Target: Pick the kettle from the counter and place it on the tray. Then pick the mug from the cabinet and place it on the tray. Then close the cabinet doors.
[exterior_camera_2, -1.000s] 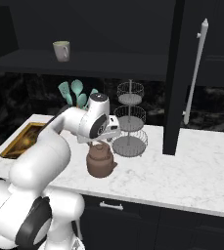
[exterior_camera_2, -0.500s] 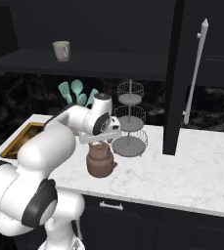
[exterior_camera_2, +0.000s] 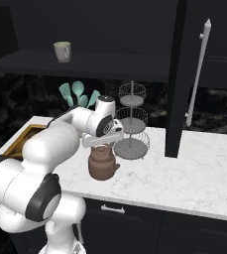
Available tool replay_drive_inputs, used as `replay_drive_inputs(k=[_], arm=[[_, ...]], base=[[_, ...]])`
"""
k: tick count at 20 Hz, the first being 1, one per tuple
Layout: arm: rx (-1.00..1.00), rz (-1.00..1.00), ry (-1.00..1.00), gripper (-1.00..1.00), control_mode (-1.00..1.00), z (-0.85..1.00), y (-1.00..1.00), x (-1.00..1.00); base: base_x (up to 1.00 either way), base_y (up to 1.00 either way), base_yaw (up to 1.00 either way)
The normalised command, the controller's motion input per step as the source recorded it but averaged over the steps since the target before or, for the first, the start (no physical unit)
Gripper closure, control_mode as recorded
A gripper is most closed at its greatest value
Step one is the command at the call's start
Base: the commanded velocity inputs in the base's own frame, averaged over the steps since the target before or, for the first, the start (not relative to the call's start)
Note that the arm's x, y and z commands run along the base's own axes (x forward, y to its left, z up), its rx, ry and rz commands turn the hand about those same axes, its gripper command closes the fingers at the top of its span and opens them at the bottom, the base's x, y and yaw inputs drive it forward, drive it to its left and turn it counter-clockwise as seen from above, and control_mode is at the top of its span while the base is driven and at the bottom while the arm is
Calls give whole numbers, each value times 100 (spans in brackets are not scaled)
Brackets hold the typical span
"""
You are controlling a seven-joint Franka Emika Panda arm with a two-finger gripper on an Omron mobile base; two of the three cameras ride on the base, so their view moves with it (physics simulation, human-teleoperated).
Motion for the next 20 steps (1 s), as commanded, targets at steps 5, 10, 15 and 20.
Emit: replay_drive_inputs(k=[5, 10, 15, 20], arm=[[-1, 4, 1, 100, -100, -22, 0, -2], [0, 0, 1, 100, -100, -14, 4, -6], [0, 3, 4, 100, -100, 1, 12, -19], [0, 11, 9, 100, -100, 31, 29, -20]], base=[[0, 0, 0], [0, 0, 0], [0, 0, 0], [0, 0, 0]])
